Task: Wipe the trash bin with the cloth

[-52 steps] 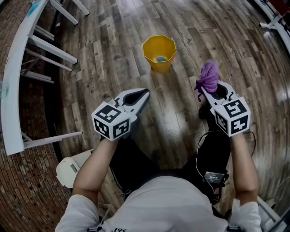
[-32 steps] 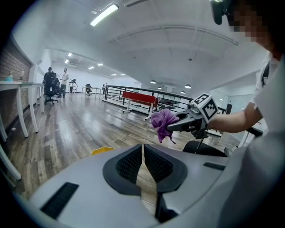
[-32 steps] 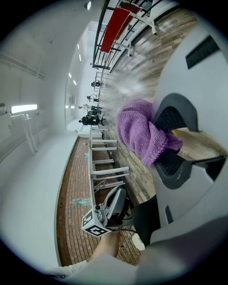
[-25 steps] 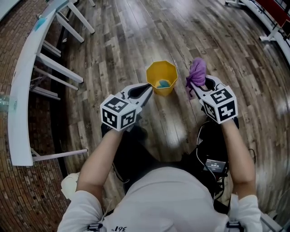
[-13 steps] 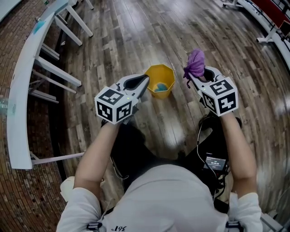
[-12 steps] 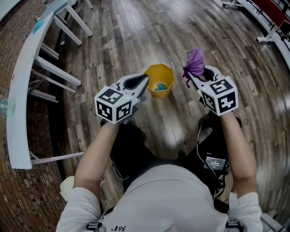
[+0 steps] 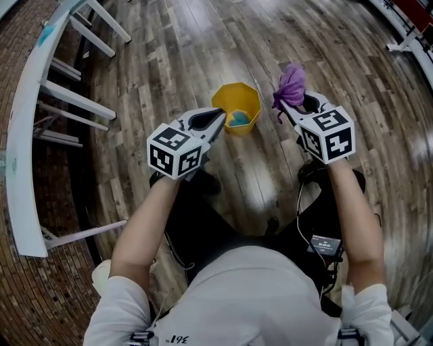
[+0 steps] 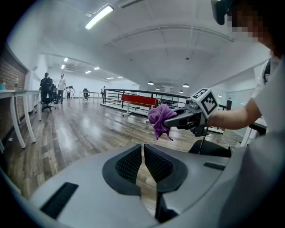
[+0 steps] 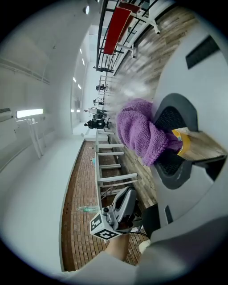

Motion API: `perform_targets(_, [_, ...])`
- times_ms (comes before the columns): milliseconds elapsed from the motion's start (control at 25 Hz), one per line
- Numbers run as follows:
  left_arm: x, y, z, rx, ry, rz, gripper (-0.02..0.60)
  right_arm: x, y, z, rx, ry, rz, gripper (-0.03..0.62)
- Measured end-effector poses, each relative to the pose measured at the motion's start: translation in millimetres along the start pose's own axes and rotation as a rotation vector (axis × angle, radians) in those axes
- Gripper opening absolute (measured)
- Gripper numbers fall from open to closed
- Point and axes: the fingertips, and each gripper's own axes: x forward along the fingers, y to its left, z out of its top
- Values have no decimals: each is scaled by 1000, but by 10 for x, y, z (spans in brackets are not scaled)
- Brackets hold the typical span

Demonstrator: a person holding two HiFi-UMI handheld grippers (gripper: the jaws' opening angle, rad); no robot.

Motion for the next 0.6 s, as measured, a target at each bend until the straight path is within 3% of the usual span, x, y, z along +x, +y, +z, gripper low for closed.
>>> perform_targets(280, [358, 251, -268, 5, 81, -27, 12, 469, -166, -273, 50, 50, 18, 107])
perform_targets(600, [836, 480, -637, -5, 153, -61, 12, 968, -402, -854, 112, 134, 12, 107])
